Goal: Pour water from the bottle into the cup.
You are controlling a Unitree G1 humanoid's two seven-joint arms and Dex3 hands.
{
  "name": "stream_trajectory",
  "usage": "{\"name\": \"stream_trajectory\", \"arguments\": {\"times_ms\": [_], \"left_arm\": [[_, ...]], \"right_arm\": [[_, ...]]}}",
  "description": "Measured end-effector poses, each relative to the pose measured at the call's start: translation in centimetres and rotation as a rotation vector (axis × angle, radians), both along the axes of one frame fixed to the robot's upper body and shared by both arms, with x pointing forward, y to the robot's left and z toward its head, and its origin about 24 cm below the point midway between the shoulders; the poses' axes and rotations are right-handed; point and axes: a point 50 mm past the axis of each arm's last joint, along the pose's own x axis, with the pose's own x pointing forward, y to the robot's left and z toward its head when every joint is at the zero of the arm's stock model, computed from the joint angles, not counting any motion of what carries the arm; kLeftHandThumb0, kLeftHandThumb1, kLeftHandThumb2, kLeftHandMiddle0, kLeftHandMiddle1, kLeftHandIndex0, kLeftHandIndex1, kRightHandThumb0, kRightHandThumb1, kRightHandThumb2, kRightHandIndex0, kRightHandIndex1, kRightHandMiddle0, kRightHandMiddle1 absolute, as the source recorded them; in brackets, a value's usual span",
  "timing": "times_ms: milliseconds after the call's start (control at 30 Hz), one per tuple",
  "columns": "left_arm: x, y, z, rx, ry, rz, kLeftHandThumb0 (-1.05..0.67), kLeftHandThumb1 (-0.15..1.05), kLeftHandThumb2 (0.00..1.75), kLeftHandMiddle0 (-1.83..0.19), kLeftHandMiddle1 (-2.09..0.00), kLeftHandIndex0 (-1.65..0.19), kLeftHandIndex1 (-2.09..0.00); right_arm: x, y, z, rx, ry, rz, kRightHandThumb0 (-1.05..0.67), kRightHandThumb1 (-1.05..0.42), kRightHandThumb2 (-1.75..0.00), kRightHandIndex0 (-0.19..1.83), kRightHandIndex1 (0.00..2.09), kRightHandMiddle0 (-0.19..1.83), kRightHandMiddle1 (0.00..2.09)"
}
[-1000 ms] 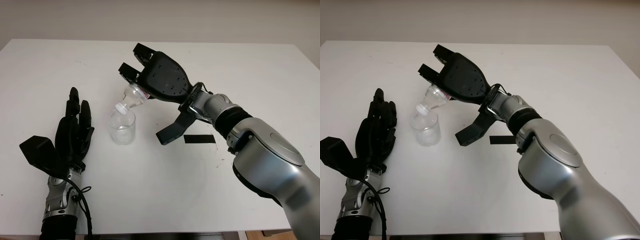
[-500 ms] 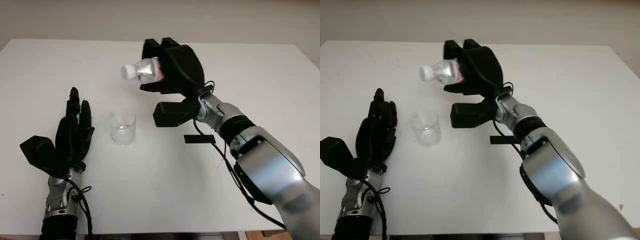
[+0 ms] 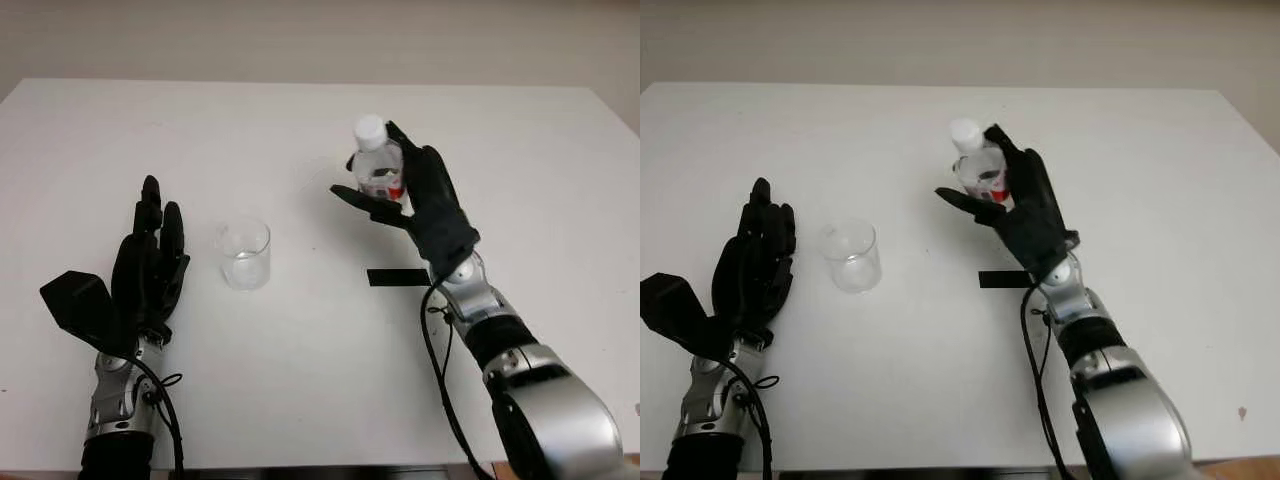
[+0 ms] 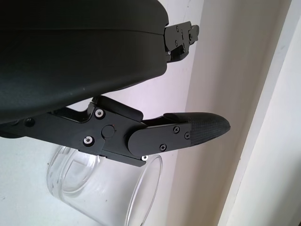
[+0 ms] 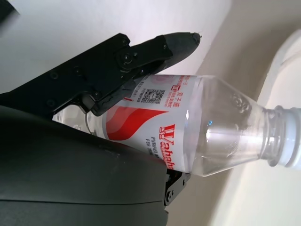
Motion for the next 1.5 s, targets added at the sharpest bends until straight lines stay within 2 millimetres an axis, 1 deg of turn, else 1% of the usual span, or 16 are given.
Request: {"name": "stream_trajectory", "arguments": {"times_ms": [67,133,200,267,400,467,633,867,1067,1300,1500], "left_arm": [[0.0,0.0,0.0,0.0,0.001,-0.001,-0.71,1.05,0.51,0.18,-0.05,0.18,-0.05],[0.0,0.0,0.0,0.0,0.003,-0.002,-0.72,1.05,0.51,0.18,-0.05,0.18,-0.05],[0.0,0.0,0.0,-0.001,0.006,-0.002,-0.72,1.05,0.51,0.17,-0.06,0.17,-0.06],[0.0,-0.1,0.0,0.0,0.008,-0.004,-0.72,1.05,0.51,0.17,-0.06,0.16,-0.06],[0.0,-0.3,-0.1,0.001,0.016,-0.013,-0.72,1.05,0.52,0.17,-0.06,0.17,-0.05],[-0.1,-0.4,-0.2,0.001,0.021,-0.017,-0.72,1.05,0.52,0.17,-0.06,0.17,-0.05],[-0.4,-0.4,-0.3,0.001,0.026,-0.018,-0.72,1.05,0.52,0.18,-0.05,0.18,-0.05],[-0.5,-0.4,-0.3,0.003,0.026,-0.017,-0.72,1.05,0.52,0.17,-0.05,0.18,-0.05],[-0.6,-0.3,-0.3,0.001,0.026,-0.016,-0.72,1.05,0.51,0.16,-0.06,0.16,-0.06],[-0.7,-0.3,-0.2,0.0,0.027,-0.018,-0.72,1.05,0.51,0.18,-0.05,0.18,-0.05],[-0.7,-0.2,-0.2,0.0,0.03,-0.015,-0.72,1.05,0.51,0.18,-0.05,0.18,-0.05]], "right_arm": [[-1.0,-0.3,-0.8,0.08,0.079,0.002,-0.4,-1.05,-0.37,1.33,2.09,0.96,2.09],[-1.9,-0.6,-1.2,0.139,0.146,0.0,-0.39,-1.05,-0.37,1.34,2.09,0.96,2.09],[-2.8,-0.8,-1.0,0.192,0.186,0.007,-0.39,-1.05,-0.37,1.42,2.09,1.04,2.09],[-3.5,-1.0,-0.2,0.239,0.207,0.018,-0.39,-1.05,-0.36,1.45,2.09,1.07,2.09],[-4.7,-1.2,2.5,0.275,0.202,0.036,-0.4,-1.05,-0.35,1.4,2.09,1.02,2.09],[-5.0,-1.5,3.3,0.269,0.2,0.033,-0.4,-1.05,-0.36,1.39,2.09,1.0,2.09],[-5.0,-1.6,2.7,0.269,0.261,0.009,-0.39,-1.05,-0.37,1.48,2.09,1.08,2.09],[-4.7,-1.6,1.7,0.229,0.274,-0.025,-0.37,-1.05,-0.4,1.58,2.09,1.19,2.09],[-4.4,-1.2,0.8,0.192,0.304,-0.024,-0.38,-1.05,-0.4,1.49,2.09,1.1,2.09],[-3.9,-0.4,-0.2,0.193,0.34,-0.027,-0.38,-1.05,-0.42,1.61,2.09,1.23,2.09],[-3.8,-0.3,-0.2,0.166,0.34,-0.027,-0.39,-1.05,-0.39,1.54,2.09,1.19,2.09]]}}
